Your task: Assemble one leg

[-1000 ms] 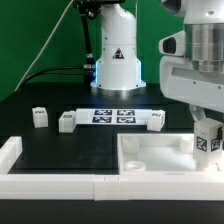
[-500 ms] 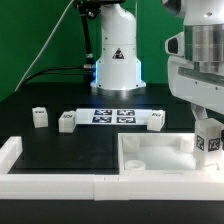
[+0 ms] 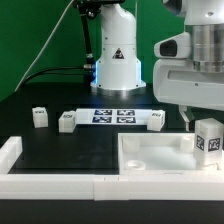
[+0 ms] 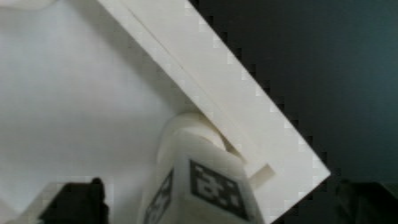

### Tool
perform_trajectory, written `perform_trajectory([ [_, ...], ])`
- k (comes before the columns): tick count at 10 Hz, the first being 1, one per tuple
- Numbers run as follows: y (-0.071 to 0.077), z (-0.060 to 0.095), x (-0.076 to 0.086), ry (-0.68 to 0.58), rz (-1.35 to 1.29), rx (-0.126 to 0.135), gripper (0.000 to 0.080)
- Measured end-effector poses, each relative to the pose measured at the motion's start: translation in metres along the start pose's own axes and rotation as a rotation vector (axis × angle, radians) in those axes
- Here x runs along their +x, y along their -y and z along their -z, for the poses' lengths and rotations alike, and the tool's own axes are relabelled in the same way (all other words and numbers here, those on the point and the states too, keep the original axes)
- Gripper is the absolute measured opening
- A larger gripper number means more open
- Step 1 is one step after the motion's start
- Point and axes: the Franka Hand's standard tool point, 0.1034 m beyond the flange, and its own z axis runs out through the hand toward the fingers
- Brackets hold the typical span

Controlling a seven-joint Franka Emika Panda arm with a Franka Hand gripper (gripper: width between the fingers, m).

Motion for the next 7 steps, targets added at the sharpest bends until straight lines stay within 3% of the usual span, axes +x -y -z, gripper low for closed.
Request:
perform_trajectory([
  [7,-0.0015,-0.001,0.0074,-0.014,0.689,-0.006,0.0649],
])
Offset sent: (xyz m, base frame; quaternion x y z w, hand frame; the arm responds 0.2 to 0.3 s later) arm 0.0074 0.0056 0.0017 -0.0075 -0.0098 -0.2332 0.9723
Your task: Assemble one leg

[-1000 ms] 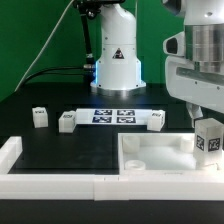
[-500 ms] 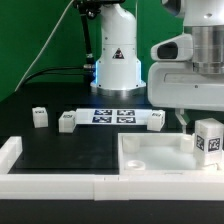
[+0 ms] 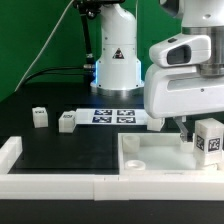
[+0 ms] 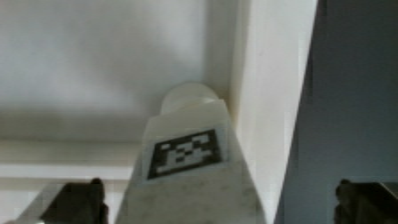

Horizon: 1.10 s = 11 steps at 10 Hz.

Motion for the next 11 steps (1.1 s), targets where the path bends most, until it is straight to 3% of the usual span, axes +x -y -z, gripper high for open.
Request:
perform_trajectory([
  [1,-0.0005,-0.0003,-0.0001,0.001,0.015,0.0,0.0649],
  [3,-0.0006,-0.0006,-0.0003,0.001,0.013,0.0,0.0389],
  [4,-0.0015,-0.0006,-0.0002,0.001,0.012,-0.001,0.0295],
  [8,-0.0045,-0.0011,-0.0007,-0.003,-0.105,0.005,0.0295],
  [11,-0.0062,-0.0018,-0.0028,-0.025,-0.586,0.019,0.0295],
])
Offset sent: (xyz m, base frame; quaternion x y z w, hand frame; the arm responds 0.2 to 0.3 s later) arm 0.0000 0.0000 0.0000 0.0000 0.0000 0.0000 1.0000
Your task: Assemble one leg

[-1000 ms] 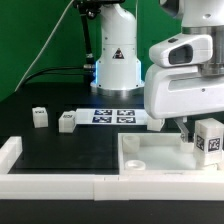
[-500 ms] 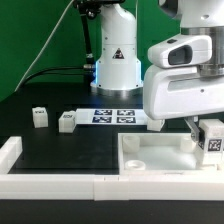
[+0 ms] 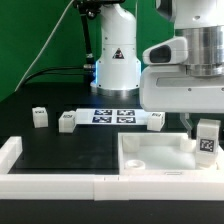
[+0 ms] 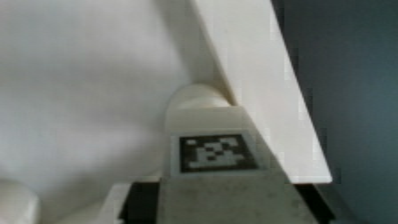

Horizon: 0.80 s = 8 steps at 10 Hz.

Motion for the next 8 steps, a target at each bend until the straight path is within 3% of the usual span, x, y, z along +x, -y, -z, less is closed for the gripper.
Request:
perform_trajectory([
  [1,-0.002,0.0,0.003,-0.021,-0.11,0.029,0.0295],
  [3,0.001,-0.002,0.0,-0.01,-0.5,0.057,0.0295],
  [4,0.006,-0.003,-0.004,-0.001,-0.67,0.058,0.0295],
  [8,0.009,-0.003,-0.006,0.024,-0.852,0.076,0.0295],
])
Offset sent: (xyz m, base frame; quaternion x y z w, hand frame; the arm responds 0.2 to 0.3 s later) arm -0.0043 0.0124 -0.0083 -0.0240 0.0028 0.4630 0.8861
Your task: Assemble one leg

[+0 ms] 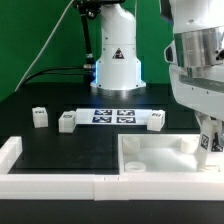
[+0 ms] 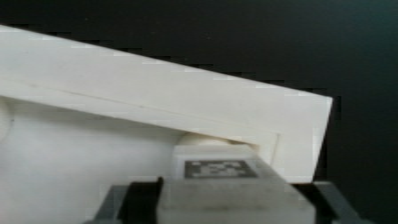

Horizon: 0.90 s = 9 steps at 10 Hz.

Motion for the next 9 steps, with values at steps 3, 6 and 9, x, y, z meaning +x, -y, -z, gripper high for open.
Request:
perform_trajectory([
  [3,0.001,0.003,-0.005,0.016,0.209,-0.026,0.0621],
  [6,0.002,0.005,-0.004,0.002,0.741,-0.07,0.0648],
  [9,0.005,0.004,0.009,-0.005,1.139,-0.087,0.0649],
])
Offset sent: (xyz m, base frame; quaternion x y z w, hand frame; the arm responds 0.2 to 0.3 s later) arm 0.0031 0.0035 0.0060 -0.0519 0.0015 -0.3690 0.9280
